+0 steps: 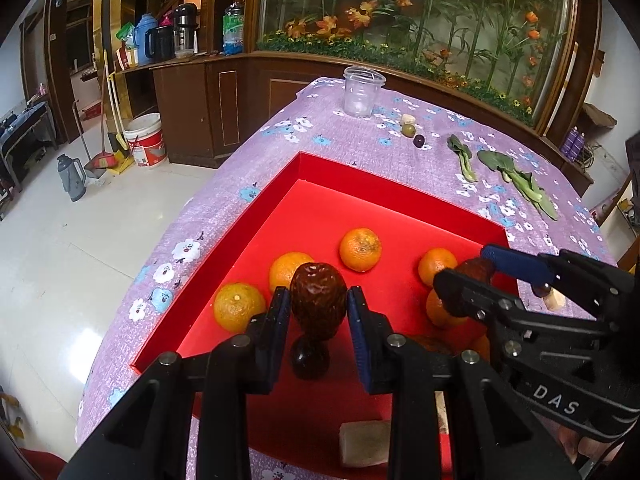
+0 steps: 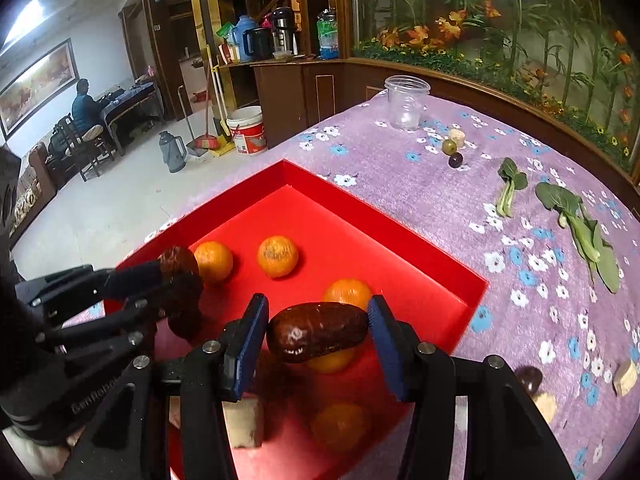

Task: Organize fruits
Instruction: 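Lower both red dates into the red tray and open both tools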

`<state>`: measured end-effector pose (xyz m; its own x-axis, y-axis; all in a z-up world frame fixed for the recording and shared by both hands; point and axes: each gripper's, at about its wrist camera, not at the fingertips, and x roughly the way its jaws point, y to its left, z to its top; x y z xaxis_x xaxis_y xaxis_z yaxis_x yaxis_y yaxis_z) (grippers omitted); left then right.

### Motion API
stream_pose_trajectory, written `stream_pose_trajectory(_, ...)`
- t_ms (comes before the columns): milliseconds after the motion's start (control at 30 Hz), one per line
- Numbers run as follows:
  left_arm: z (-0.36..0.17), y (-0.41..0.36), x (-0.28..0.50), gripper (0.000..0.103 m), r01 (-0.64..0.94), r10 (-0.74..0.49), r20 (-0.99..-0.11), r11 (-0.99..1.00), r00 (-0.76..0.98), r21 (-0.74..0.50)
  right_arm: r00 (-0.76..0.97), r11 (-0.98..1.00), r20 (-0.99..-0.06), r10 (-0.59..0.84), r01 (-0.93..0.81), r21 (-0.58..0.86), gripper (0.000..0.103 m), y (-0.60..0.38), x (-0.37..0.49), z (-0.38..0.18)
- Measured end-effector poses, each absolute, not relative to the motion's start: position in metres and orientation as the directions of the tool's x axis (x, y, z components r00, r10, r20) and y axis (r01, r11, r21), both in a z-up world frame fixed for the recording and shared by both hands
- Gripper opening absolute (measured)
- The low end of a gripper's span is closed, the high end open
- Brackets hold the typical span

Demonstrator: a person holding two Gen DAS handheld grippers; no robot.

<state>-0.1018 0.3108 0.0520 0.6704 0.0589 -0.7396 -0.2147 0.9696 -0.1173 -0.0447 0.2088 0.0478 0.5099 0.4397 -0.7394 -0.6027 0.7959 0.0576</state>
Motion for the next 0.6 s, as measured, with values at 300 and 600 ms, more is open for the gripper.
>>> stream_pose_trajectory(300, 0.046, 0.312, -0.095, 0.028, -0.214, 0.054, -0.749, 0.97, 0.66, -0.119, 0.503, 0.797, -0.741, 0.444, -0.6, 0.07, 0.056, 0.215, -0.032, 0.043)
stream_pose_trajectory(600, 0.04, 0.318, -0.089, 0.039, -0.237, 0.059, -0.76, 0.963, 0.648, -0.127, 0.49, 0.797, -0.744, 0.454, -0.597, 0.094, 0.057, 0.217, -0.02, 0.038)
